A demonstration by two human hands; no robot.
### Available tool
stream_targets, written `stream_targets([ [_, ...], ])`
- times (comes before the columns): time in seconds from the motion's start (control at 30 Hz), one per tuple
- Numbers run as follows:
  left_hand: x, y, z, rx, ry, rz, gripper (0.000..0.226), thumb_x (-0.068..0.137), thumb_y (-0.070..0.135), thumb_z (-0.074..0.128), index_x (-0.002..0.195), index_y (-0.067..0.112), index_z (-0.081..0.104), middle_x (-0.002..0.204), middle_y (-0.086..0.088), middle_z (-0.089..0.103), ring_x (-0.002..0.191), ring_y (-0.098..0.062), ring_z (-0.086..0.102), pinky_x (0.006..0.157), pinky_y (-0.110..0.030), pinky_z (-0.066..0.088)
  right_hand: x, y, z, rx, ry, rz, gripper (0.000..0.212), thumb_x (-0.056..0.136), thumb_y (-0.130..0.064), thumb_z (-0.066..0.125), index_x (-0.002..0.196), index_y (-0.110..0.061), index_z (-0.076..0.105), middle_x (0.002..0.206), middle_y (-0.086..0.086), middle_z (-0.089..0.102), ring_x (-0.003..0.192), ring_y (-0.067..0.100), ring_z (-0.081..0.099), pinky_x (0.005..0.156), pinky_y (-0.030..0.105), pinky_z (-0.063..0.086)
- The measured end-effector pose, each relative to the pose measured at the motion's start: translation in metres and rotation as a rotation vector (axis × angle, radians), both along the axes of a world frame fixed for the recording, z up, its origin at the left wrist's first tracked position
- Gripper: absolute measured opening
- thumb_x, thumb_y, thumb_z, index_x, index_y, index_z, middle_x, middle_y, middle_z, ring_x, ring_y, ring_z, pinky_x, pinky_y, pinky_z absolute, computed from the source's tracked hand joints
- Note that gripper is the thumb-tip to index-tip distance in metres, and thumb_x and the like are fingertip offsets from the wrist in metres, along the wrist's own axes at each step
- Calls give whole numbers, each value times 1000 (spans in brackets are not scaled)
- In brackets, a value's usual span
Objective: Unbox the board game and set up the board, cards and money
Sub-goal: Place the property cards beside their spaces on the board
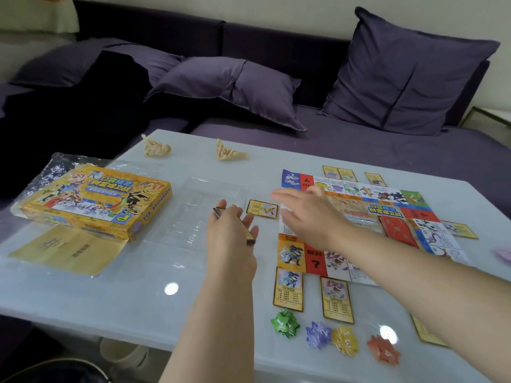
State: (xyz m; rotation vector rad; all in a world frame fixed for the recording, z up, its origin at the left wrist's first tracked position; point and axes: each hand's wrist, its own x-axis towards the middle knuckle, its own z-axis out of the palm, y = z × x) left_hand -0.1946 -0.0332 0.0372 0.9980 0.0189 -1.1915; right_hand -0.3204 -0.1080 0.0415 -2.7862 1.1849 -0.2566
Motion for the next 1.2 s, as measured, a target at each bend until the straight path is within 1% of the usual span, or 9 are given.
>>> stream_targets([
  [0.1,-5,6,10,-73,232,-92,21,100,19,41,114,7,51,97,-8,57,85,-19,58,80,-35,47,-20,11,21,69,-319,-100,38,102,-19,31,134,-17,52,138,-5,51,125,4,44,112,32,25],
  [0.2,-17,17,18,-130,332,-286,21,97,22,40,99,8,55,106,-16,60,94,-28,59,90,-44,44,-44,30,36,266,-562,-210,33,101,-19,36,123,-20,61,119,-6,64,113,11,58,102,31,42],
  [0.37,-48,29,20,-169,347,-598,31,94,17,32,113,2,52,125,-24,56,107,-36,59,88,-55,44,-80,56,41,438,-596,-258,24,94,-26,56,116,-25,63,108,-15,66,97,-9,59,78,4,43],
  [0.43,-62,32,20,-157,310,-671,35,93,7,30,118,-7,50,124,-28,56,105,-37,61,85,-55,49,-88,63,38,509,-579,-284,24,90,-26,61,114,-26,63,98,-15,68,87,-10,62,75,2,43],
  [0.53,-79,34,19,-168,204,-704,27,95,-5,30,112,-12,51,97,-31,65,85,-37,65,68,-48,57,-100,72,32,565,-610,-355,21,87,-29,64,108,-29,63,97,-14,67,90,-1,64,85,15,48],
  [0.7,-101,37,13,-211,8,-879,29,93,-9,40,118,-1,53,96,-24,69,78,-30,70,67,-38,60,-124,85,20,778,-901,-493,12,88,-19,64,99,-16,68,75,-9,69,63,7,62,71,29,50],
  [0.8,-115,37,12,-190,-134,-934,36,92,-9,45,125,6,50,94,-19,70,74,-26,70,63,-34,59,-138,90,14,853,-1062,-549,5,87,-13,63,85,-9,64,55,-9,58,48,5,50,59,23,42],
  [0.97,-128,33,5,-134,-238,-943,59,91,-10,48,137,26,42,116,-18,62,86,-30,70,68,-36,60,-152,92,0,842,-1101,-619,23,65,-28,76,69,-9,63,57,4,60,56,14,55,62,28,42],
  [1.2,-131,26,-2,-101,-361,-907,50,91,-5,54,123,32,50,108,-13,67,92,-31,70,66,-33,58,-154,81,-10,840,-1082,-660,16,81,-17,71,68,-8,67,64,7,65,59,14,57,60,26,42],
])
